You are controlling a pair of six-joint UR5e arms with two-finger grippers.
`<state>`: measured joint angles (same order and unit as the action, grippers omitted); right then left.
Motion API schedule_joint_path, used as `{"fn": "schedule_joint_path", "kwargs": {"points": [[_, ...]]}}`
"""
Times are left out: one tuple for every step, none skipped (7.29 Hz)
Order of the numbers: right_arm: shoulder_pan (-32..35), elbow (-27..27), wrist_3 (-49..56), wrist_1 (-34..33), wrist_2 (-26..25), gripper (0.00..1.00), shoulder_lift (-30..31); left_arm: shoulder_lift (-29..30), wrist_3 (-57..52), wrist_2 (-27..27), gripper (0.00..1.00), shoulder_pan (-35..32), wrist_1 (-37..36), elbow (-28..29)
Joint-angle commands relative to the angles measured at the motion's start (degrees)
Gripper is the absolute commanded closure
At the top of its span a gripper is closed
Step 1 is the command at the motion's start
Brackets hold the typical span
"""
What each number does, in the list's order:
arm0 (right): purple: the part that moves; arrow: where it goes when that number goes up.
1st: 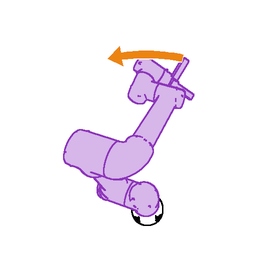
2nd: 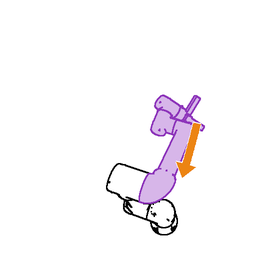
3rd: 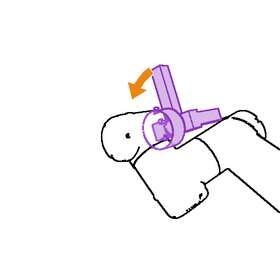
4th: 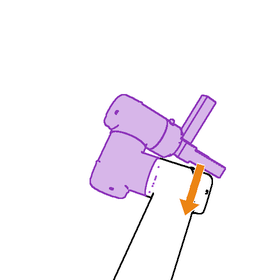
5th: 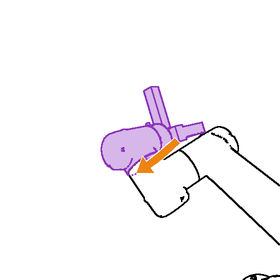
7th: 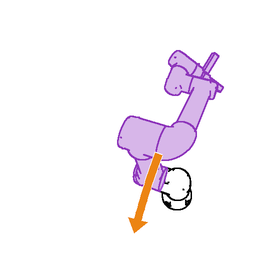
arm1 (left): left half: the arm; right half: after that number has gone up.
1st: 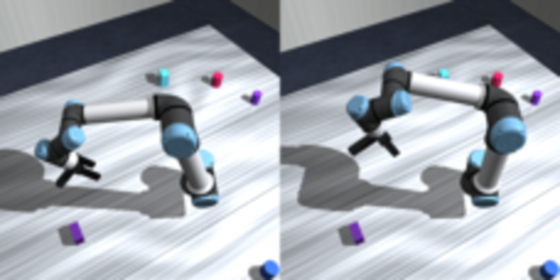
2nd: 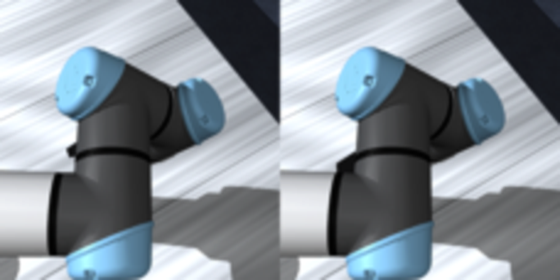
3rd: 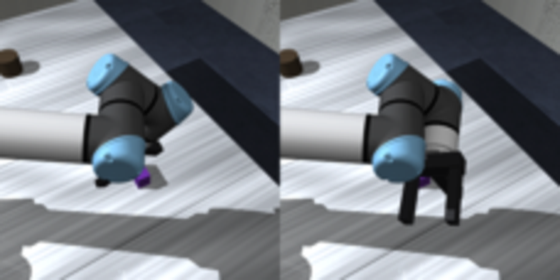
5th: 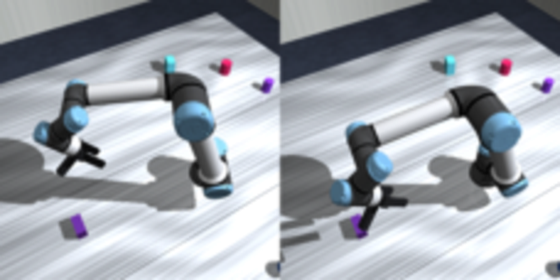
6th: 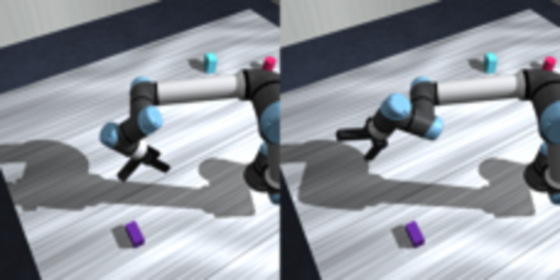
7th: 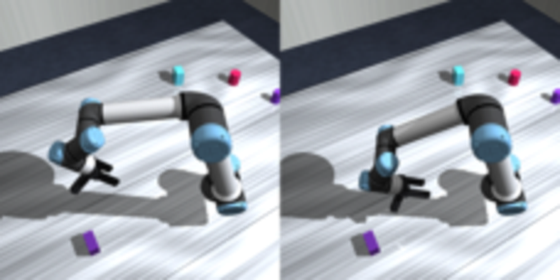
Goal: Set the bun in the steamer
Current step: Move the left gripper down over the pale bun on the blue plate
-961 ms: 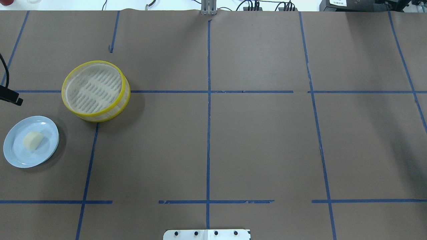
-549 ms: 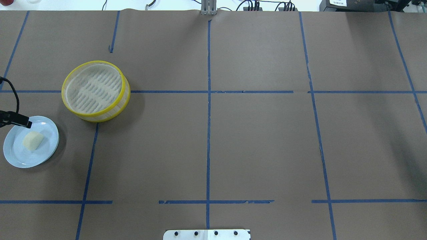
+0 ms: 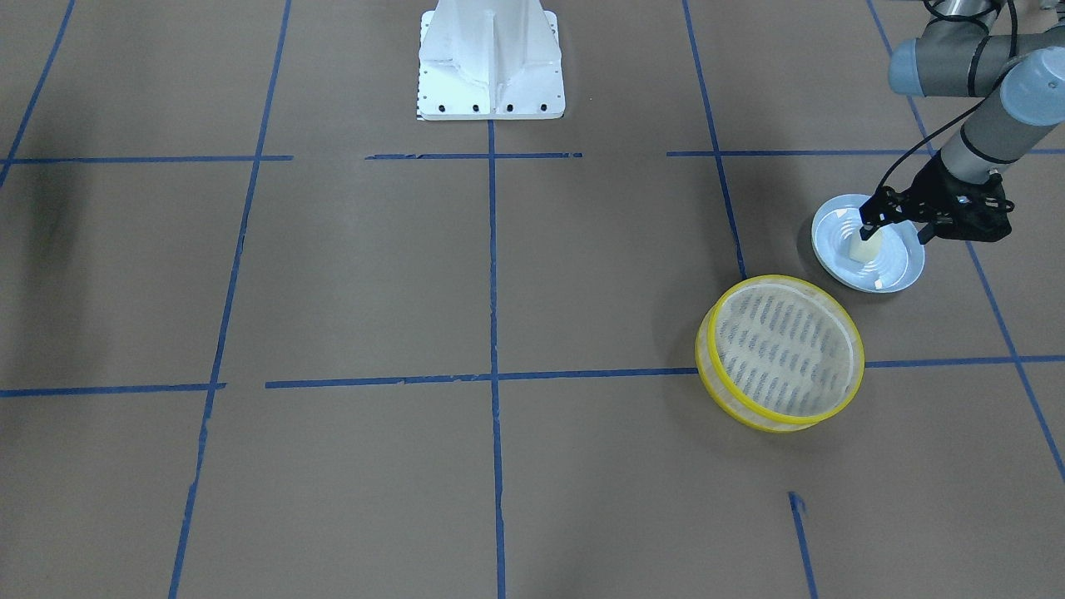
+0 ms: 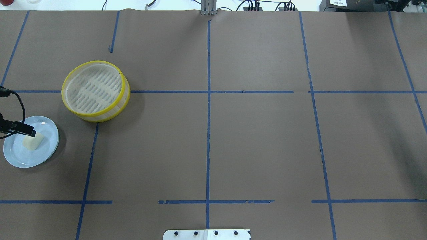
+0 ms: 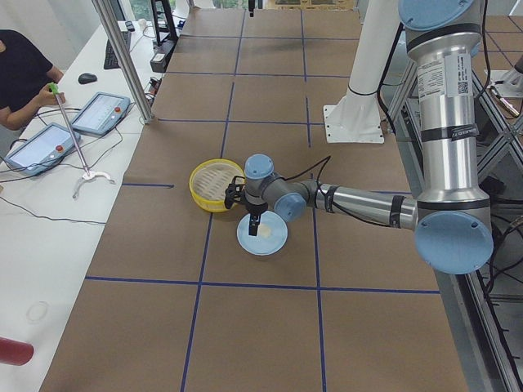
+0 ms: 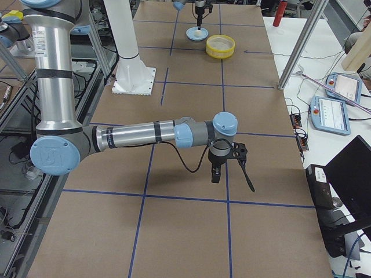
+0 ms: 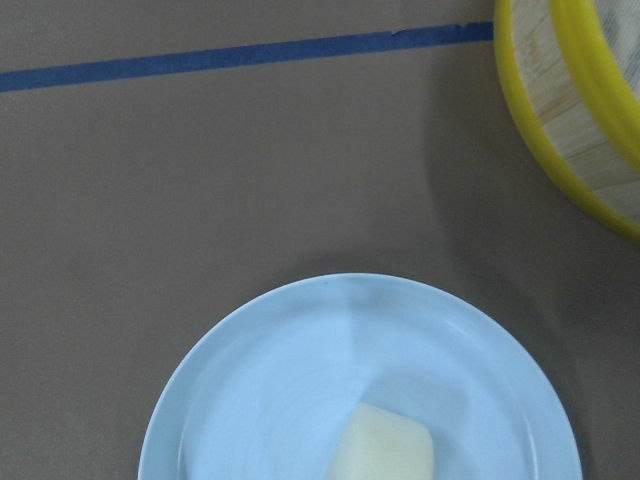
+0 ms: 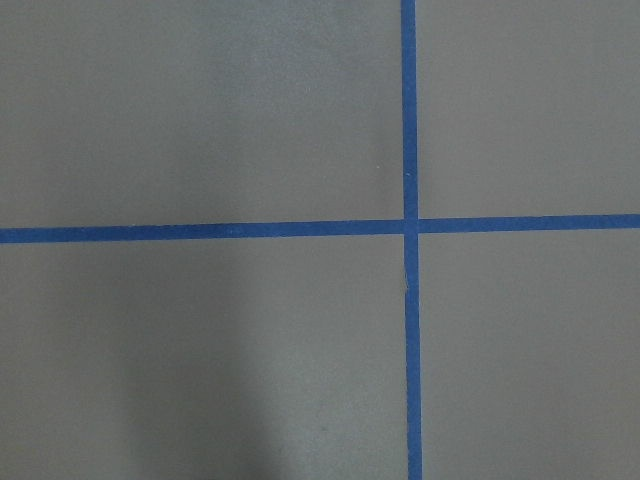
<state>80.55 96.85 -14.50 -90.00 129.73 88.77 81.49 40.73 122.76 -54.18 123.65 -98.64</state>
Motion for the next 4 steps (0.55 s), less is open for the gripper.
{"fn": "schedule_joint_path", "kwargs": {"points": [[0.0, 0.0, 0.0, 0.0, 0.0, 0.00, 0.0, 0.1, 0.1, 0.0, 0.00, 1.1, 0.7, 1.0], [0.0, 0.0, 0.0, 0.0, 0.0, 0.00, 0.0, 0.4, 0.3, 0.1, 0.00, 1.8, 0.8, 1.9], [0.0, 0.0, 0.0, 0.0, 0.0, 0.00, 0.0, 0.7, 2.2, 0.0, 0.00, 3.2, 0.8, 2.2], [0.0, 0.0, 0.0, 0.0, 0.0, 0.00, 0.0, 0.9, 2.9, 0.0, 0.00, 3.8, 0.8, 2.3]]}}
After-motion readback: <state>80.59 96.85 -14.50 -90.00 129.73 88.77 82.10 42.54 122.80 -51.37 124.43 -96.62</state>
